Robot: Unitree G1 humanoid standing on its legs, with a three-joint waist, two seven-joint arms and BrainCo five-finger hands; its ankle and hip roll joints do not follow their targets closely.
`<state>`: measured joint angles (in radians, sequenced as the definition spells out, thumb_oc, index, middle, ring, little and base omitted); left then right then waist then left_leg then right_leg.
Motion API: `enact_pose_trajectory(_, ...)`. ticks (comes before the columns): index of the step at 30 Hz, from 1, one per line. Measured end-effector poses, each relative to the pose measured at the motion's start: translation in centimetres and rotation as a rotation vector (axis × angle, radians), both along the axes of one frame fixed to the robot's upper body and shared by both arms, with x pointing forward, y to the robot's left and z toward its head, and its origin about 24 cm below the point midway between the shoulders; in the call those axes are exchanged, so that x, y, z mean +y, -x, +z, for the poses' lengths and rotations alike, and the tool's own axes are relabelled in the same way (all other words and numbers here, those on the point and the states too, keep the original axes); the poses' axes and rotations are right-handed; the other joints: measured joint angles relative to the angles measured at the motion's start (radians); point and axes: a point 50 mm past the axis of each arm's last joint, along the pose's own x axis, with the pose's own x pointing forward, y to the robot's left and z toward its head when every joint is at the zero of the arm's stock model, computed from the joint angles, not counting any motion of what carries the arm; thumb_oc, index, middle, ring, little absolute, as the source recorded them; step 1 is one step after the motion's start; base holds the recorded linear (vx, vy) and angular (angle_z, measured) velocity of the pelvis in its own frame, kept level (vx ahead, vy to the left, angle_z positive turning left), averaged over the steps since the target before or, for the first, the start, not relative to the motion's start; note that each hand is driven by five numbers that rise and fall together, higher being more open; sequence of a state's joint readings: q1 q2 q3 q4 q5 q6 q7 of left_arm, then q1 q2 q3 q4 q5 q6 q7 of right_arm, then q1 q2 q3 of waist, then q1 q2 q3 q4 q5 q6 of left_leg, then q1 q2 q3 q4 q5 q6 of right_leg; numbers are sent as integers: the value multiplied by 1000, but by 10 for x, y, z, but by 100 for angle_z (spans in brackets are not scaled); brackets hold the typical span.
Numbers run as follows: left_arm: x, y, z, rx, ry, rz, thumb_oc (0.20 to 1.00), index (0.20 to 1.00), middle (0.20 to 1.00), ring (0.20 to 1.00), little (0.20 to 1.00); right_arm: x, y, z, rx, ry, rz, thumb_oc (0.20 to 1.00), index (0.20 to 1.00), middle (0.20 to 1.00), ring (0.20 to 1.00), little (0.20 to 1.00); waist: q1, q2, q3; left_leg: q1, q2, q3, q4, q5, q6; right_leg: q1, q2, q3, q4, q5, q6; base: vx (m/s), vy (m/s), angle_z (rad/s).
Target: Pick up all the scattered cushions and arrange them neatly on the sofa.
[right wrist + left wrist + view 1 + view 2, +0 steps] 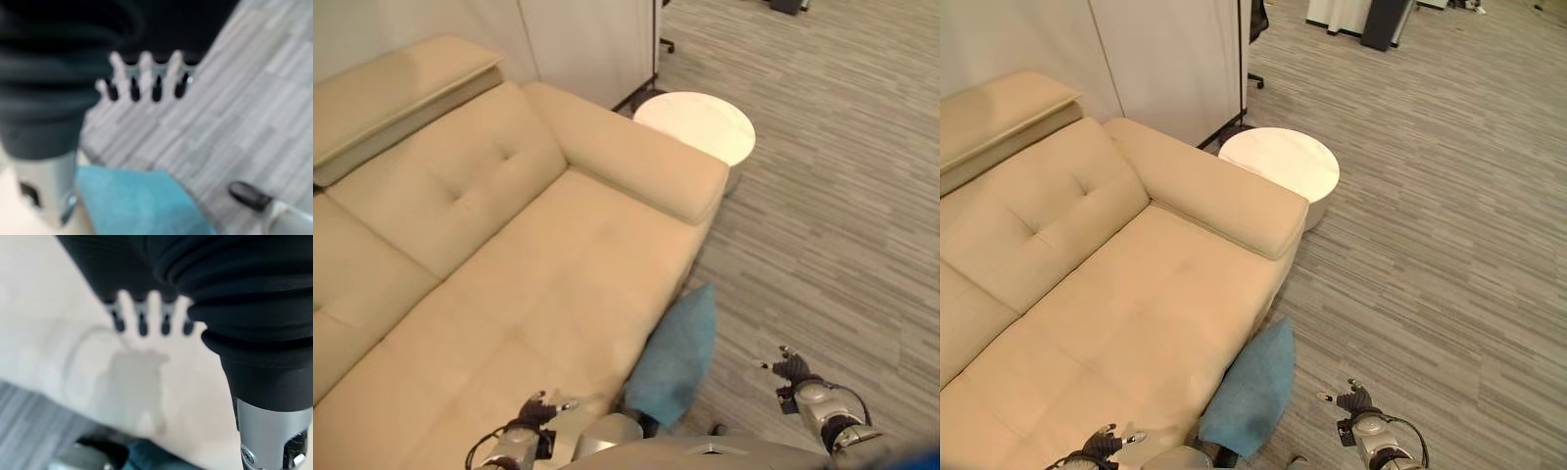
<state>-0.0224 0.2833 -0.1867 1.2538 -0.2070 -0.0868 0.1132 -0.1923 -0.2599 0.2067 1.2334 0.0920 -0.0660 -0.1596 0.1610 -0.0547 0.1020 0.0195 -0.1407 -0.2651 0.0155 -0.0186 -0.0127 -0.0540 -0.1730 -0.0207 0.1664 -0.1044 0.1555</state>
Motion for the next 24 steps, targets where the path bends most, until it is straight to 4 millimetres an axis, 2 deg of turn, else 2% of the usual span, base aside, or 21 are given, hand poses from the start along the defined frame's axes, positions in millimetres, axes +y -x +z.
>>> enact_pose_trajectory(3, 6, 11, -1, 28, -17, 10, 1000, 1000, 1000, 1000, 1000, 12, 4, -5, 18, -29, 3, 1000, 1000, 1000, 1000, 1000, 25, -37, -27, -7, -2, -30, -3, -8, -21, 22, 22, -74, -95, 51, -21, -54, -293, 41)
enact_pose_trajectory(4, 8, 7, 0, 30, -26, 8, 1000, 1000, 1000, 1000, 1000, 14, 16, -10, 47, -34, -2, 1000, 1000, 1000, 1000, 1000, 11, -47, -34, -20, 4, -97, -5, 3, -53, 66, 74, -105, -165, 69, -53, -111, -249, 123)
enact_pose_trajectory(6, -1, -12, 2, -22, -4, -13, 1000, 1000, 1000, 1000, 1000, 9, 26, -14, 80, -25, -16, 1000, 1000, 1000, 1000, 1000, 9, -56, -36, -45, 20, -150, -22, 18, -83, 75, 108, -130, -220, 88, -104, -125, -211, 120)
enact_pose_trajectory(7, -6, -17, 3, -43, 7, -21, 1000, 1000, 1000, 1000, 1000, 8, 24, -13, 77, -22, -21, 1000, 1000, 1000, 1000, 1000, 16, -50, -34, -53, 31, -157, -32, 33, -97, 79, 123, -138, -238, 106, -123, -129, -190, 54)
enact_pose_trajectory(8, -9, -17, 2, -44, 16, -22, 1000, 1000, 1000, 1000, 1000, 6, 21, -11, 68, -17, -20, 1000, 1000, 1000, 1000, 1000, 15, -41, -32, -69, 37, -164, -36, 45, -123, 83, 135, -154, -259, 119, -128, -127, -159, 53)
enact_pose_trajectory(10, -21, -19, 0, -47, 46, -24, 1000, 1000, 1000, 1000, 1000, -6, 10, -4, 36, 18, -20, 1000, 1000, 1000, 1000, 1000, -3, 3, -5, -91, 61, -178, -41, 54, -138, 76, 147, -202, -259, 126, -146, -110, -107, 58)
enact_pose_trajectory(11, -22, -18, -1, -44, 48, -23, 1000, 1000, 1000, 1000, 1000, -10, 10, -2, 35, 28, -22, 1000, 1000, 1000, 1000, 1000, -8, 8, -1, -106, 77, -146, -43, 49, -134, 70, 154, -218, -258, 124, -168, -87, -62, 53)
enact_pose_trajectory(12, -21, -18, -1, -42, 47, -21, 1000, 1000, 1000, 1000, 1000, -14, 11, -2, 39, 38, -27, 1000, 1000, 1000, 1000, 1000, -14, 14, 3, -116, 104, -72, -44, 19, -96, 68, 157, -252, -259, 135, -195, -75, -28, 64)
enact_pose_trajectory(13, -20, -20, 0, -43, 44, -20, 1000, 1000, 1000, 1000, 1000, -16, 14, -2, 44, 43, -34, 1000, 1000, 1000, 1000, 1000, -24, 5, 8, -131, 115, -10, -22, 5, -71, 63, 147, -279, -264, 130, -215, -88, -27, 70)
enact_pose_trajectory(14, -19, -20, 0, -44, 42, -21, 1000, 1000, 1000, 1000, 1000, -16, 16, -3, 48, 44, -37, 1000, 1000, 1000, 1000, 1000, -35, -9, 12, -137, 117, 33, 5, 5, -70, 63, 134, -297, -263, 126, -226, -93, -17, 90)
enact_pose_trajectory(15, -20, -22, 1, -47, 46, -25, 1000, 1000, 1000, 1000, 1000, -17, 24, -6, 70, 47, -44, 1000, 1000, 1000, 1000, 1000, -40, -25, 17, -141, 126, 84, 64, 5, -70, 63, 117, -328, -263, 124, -223, -109, -19, 76)
enact_pose_trajectory(16, -21, -21, 0, -45, 49, -25, 1000, 1000, 1000, 1000, 1000, -18, 29, -7, 85, 49, -48, 1000, 1000, 1000, 1000, 1000, -40, -24, 18, -135, 139, 87, 90, 5, -70, 61, 116, -334, -263, 124, -220, -89, 14, 62)
enact_pose_trajectory(18, -21, -15, -2, -23, 53, -20, 1000, 1000, 1000, 1000, 1000, -18, 29, -8, 88, 48, -48, 1000, 1000, 1000, 1000, 1000, -43, -16, 18, -92, 159, 90, 97, 16, -72, 61, 118, -345, -261, 130, -211, -54, 62, 26)
enact_pose_trajectory(20, -24, -14, -3, -11, 59, -18, 1000, 1000, 1000, 1000, 1000, -18, 32, -9, 93, 41, -61, 1000, 1000, 1000, 1000, 1000, -63, -19, 20, -72, 157, 132, 93, -12, -64, 67, 99, -374, -257, 139, -200, 10, 78, 36)
enact_pose_trajectory(21, -28, -12, -4, -6, 69, -19, 1000, 1000, 1000, 1000, 1000, -20, 34, -9, 96, 41, -70, 1000, 1000, 1000, 1000, 1000, -62, -1, 14, -55, 164, 146, 61, -7, -58, 63, 102, -375, -244, 135, -189, 52, 153, 26)
enact_pose_trajectory(22, -32, -12, -5, -7, 79, -21, 1000, 1000, 1000, 1000, 1000, -22, 35, -9, 97, 44, -79, 1000, 1000, 1000, 1000, 1000, -64, 19, 8, -41, 173, 143, 35, -23, -37, 55, 106, -381, -231, 133, -180, 65, 212, 8)
enact_pose_trajectory(23, -34, -15, -5, -11, 81, -40, 1000, 1000, 1000, 1000, 1000, -20, 35, -9, 95, 36, -87, 1000, 1000, 1000, 1000, 1000, -69, 21, 6, -25, 157, 139, 3, -26, -13, 45, 95, -375, -216, 136, -166, 56, 251, -6)
enact_pose_trajectory(24, -36, -17, -4, -14, 80, -63, 1000, 1000, 1000, 1000, 1000, -13, 32, -10, 93, 16, -80, 1000, 1000, 1000, 1000, 1000, -66, 22, 3, -12, 131, 139, -18, -12, 12, 25, 60, -359, -174, 134, -146, 38, 209, -17)
